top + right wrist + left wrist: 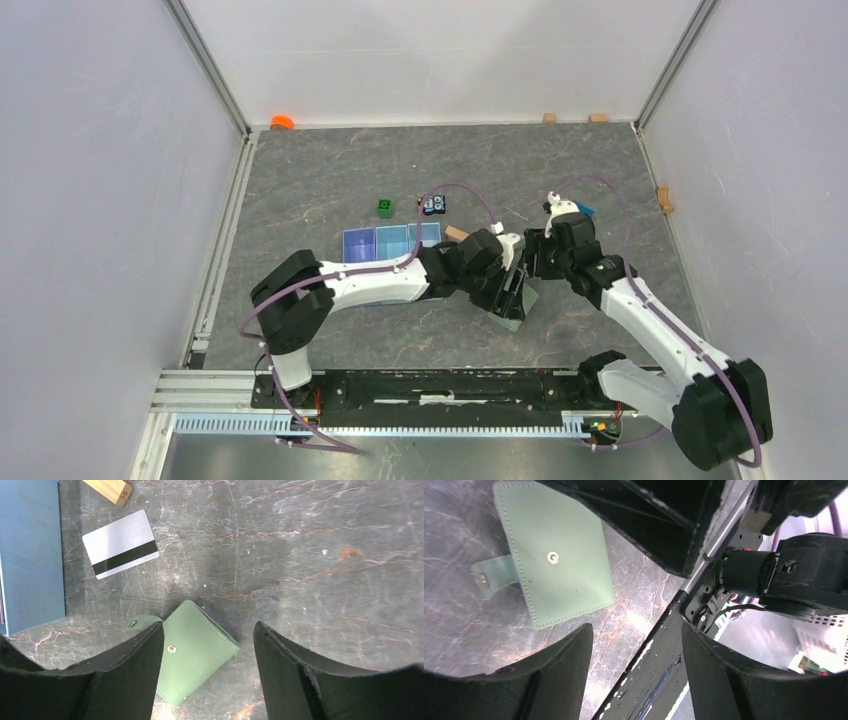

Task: Put the credit cards into the card holder
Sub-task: Close the card holder at the center of the board.

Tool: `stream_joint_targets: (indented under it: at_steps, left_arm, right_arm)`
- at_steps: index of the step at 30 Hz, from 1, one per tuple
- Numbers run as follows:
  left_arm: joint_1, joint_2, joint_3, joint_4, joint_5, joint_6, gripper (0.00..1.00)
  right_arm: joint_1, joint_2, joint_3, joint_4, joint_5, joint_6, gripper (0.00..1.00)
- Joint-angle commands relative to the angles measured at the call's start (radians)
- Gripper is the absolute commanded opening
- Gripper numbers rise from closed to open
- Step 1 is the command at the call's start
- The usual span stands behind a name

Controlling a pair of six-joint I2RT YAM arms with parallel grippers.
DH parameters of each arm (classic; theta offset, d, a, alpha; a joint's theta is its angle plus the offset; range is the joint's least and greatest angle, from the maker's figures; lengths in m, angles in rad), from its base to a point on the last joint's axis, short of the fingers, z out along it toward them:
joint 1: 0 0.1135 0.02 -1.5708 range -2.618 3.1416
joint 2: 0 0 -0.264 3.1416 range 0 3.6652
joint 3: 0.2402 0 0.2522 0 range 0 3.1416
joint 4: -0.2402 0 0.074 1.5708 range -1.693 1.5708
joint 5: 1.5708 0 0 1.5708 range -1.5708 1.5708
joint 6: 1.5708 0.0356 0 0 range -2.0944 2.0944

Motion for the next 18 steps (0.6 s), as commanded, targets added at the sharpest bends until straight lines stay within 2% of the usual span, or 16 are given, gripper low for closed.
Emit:
stream_joint_targets:
  at_steps: [1, 10, 18]
  left_arm:
    - [0.028, -0.075, 0.07, -0.183, -0.094, 0.148, 0.73]
    - [0.153, -0.008, 0.115, -0.158, -0.067, 0.174, 0.7]
    - [0.18, 0.114, 0.206, -0.154, 0.004, 0.178, 0.64]
  right_arm:
    - [-0.021, -0.088, 0.024, -0.133, 0.065, -0.012, 0.71]
    - [-0.034, -0.178, -0.089, -0.131, -0.009, 0.121, 0.65]
    - [-0.034, -0.217, -0.23, -0.048, -0.127, 0.245, 0.61]
